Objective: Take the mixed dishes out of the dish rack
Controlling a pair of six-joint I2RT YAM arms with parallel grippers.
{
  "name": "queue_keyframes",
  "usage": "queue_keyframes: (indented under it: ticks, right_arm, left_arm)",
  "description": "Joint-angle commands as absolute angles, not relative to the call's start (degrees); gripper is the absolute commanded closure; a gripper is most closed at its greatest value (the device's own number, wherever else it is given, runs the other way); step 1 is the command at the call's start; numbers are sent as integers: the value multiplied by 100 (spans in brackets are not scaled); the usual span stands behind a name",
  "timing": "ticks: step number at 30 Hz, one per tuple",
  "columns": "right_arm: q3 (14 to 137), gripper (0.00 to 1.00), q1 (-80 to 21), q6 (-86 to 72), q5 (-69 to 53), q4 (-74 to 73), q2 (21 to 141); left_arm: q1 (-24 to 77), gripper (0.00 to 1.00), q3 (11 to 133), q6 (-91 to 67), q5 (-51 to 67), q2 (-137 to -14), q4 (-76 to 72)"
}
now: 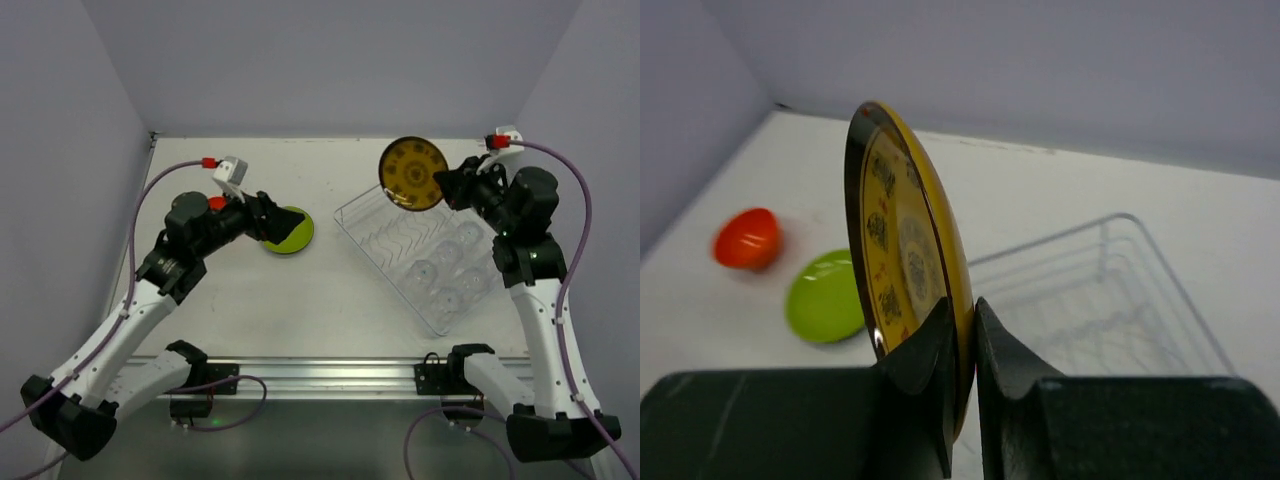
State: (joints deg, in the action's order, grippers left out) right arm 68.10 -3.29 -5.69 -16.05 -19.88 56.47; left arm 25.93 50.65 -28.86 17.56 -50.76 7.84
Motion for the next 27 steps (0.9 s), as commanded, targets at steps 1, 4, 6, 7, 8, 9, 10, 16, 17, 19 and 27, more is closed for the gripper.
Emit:
queue_keyframes:
  ticks: [1, 4, 6, 7, 8, 9, 10, 16, 17, 19, 27]
  right_arm:
    - [5805, 100, -343, -2850, -3777, -900, 5275]
    - [4891, 100, -351, -3801, -4709, 109, 4923]
    - [4432, 100, -378, -4269, -5017, 735, 4712]
    - [4038, 100, -430, -4663, -5062, 1304, 4667]
    - [3912, 100, -457, -4763, -5106, 1457, 4650]
    - [3833, 100, -492, -4790, -5150, 1520, 4632]
    - [3771, 100, -536, -4799, -5194, 1512, 4614]
    - [3446, 100, -659, -4957, -5273, 1968, 4588]
    - [3437, 100, -668, -4966, -5308, 2004, 4614]
    - [3419, 100, -703, -4975, -5370, 2109, 4641]
    - [3340, 100, -729, -4983, -5221, 2408, 4807]
  left_arm:
    - [3198, 0, 5755, -2883, 2296, -5694, -299]
    - [3628, 0, 6089, -2498, 2015, -6090, -203]
    - [3840, 0, 6213, -2260, 1785, -6310, -9]
    - [4006, 0, 6240, -2076, 1767, -6371, -9]
    - [4060, 0, 6266, -2013, 1758, -6476, 200]
    - [4104, 0, 6267, -1995, 1732, -6512, 220]
    - [4157, 0, 6258, -1995, 1575, -6547, 237]
    - [4210, 13, 6363, -1978, 1231, -6864, 553]
    - [4210, 17, 6389, -1978, 1196, -6925, 667]
    - [4219, 25, 6416, -1995, 1256, -6961, 712]
    - [4289, 100, 6390, -2267, 1766, -6979, 501]
